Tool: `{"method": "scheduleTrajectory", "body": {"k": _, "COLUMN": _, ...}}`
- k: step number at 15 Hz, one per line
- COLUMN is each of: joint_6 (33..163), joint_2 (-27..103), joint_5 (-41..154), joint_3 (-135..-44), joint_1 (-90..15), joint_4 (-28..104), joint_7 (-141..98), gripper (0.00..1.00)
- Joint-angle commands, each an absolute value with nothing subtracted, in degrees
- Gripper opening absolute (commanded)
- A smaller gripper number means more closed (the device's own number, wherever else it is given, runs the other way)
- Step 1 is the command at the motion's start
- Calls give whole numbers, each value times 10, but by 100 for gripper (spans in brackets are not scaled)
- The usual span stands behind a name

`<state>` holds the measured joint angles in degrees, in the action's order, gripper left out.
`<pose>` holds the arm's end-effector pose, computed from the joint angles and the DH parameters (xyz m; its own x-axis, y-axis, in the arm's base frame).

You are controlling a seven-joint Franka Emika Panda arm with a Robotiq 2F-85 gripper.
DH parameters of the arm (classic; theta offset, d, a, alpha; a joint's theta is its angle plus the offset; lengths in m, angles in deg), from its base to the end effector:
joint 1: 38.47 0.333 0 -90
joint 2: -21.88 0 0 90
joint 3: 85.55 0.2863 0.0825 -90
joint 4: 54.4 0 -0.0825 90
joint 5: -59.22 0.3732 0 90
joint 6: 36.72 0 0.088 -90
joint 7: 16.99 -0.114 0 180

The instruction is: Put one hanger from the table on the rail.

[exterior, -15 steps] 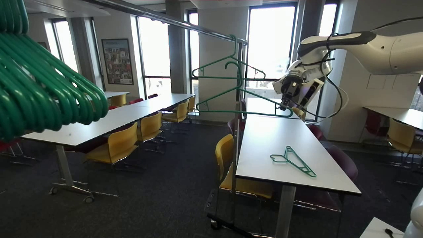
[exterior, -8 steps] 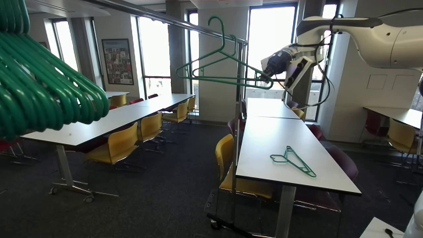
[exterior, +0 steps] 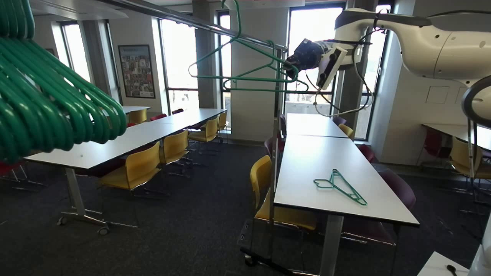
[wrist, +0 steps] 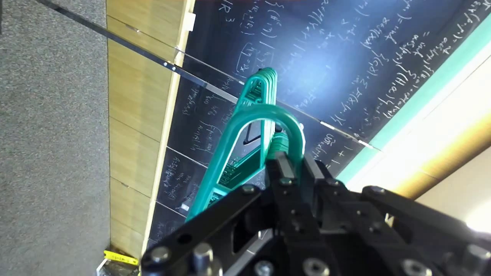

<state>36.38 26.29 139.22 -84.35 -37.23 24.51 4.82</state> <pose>0.5127 0.1539 0.7204 0.8304 0.3653 0.4207 0.4635 -0.0338 -0.8855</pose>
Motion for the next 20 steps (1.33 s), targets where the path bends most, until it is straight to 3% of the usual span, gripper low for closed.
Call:
{"method": "scheduleTrajectory", "body": {"k": 1, "joint_6": 358, "joint_2": 311, "joint_5": 1445, "joint_3": -841, "joint_1": -378, "joint_4": 177, "joint_7": -9, "gripper": 3}}
{"method": "scheduleTrajectory", "body": {"k": 16, "joint_6": 349, "joint_2": 359, "joint_5": 1412, "joint_3": -840, "joint_1": -378, "joint_4": 142, "joint_7": -97, "gripper": 3}}
{"method": "scheduleTrajectory", "body": {"k": 17, "joint_6": 346, "joint_2": 360, "joint_5": 1407, "joint_3": -840, "joint_1": -378, "joint_4": 141, "joint_7": -94, "gripper": 35}}
{"method": "scheduleTrajectory", "body": {"k": 18, "joint_6": 343, "joint_2": 359, "joint_5": 1398, "joint_3": -840, "joint_1": -377, "joint_4": 140, "joint_7": -89, "gripper": 36}}
{"method": "scheduleTrajectory", "body": {"k": 20, "joint_6": 344, "joint_2": 351, "joint_5": 1376, "joint_3": -842, "joint_1": -376, "joint_4": 141, "joint_7": -74, "gripper": 51}}
